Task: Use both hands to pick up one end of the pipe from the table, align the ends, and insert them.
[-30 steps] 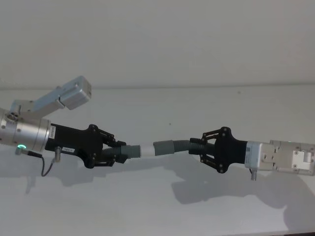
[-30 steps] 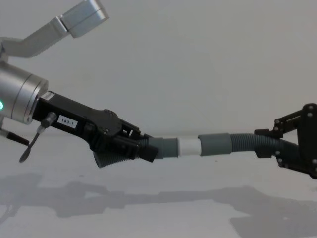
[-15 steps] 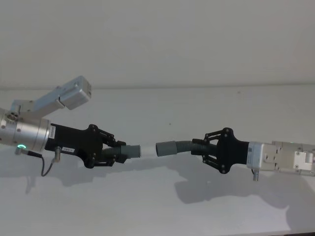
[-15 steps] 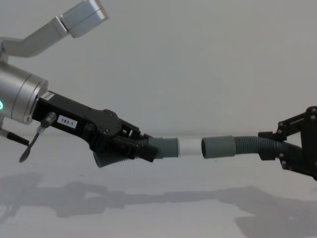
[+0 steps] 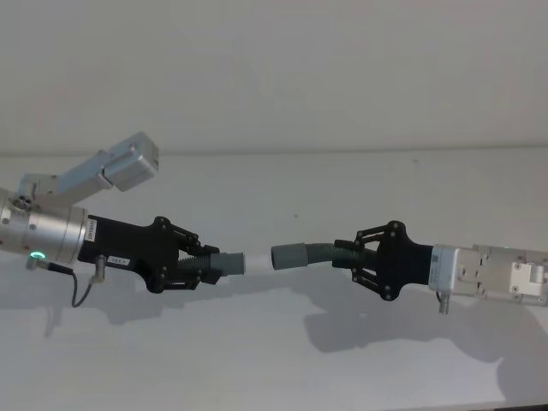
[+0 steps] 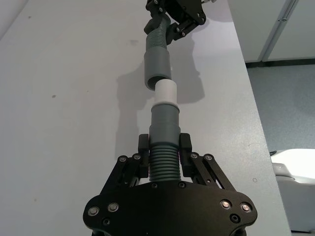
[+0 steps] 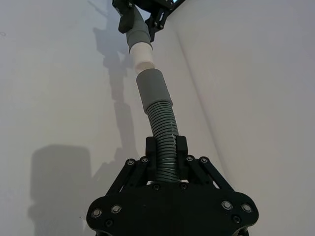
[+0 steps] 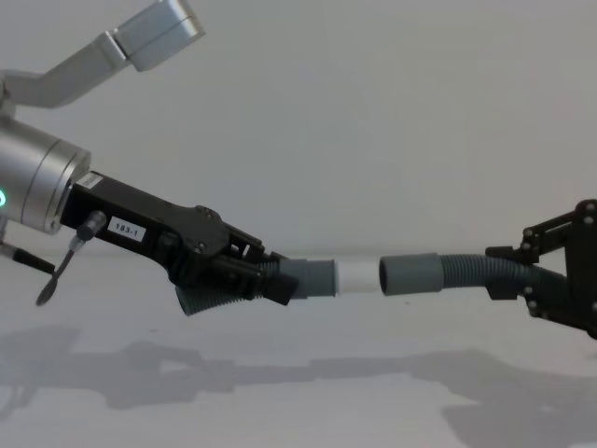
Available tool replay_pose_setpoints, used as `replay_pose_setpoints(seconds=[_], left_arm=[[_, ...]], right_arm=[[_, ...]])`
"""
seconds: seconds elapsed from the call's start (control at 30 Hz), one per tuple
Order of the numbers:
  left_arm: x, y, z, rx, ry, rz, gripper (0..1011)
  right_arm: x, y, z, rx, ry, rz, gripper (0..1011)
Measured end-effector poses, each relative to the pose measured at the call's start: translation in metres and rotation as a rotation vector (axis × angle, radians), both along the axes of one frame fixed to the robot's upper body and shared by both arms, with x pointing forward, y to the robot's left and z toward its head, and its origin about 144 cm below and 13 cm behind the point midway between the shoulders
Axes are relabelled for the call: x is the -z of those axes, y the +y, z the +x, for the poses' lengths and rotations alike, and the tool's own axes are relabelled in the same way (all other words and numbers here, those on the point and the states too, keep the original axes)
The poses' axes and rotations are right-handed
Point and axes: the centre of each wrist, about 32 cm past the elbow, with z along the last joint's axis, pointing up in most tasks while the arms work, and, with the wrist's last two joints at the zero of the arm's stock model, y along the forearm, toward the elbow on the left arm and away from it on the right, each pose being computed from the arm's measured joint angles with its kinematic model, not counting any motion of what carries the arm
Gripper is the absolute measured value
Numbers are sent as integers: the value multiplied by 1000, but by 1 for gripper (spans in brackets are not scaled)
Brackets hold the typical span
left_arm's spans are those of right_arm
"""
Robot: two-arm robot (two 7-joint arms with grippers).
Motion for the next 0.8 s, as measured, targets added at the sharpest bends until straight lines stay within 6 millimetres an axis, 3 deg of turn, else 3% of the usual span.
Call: replay_pose_setpoints(seconds=[0.8], left_arm=[[0, 0, 0, 0, 0, 0, 327]], right_arm=[[2, -1, 1, -17, 9, 1, 210]])
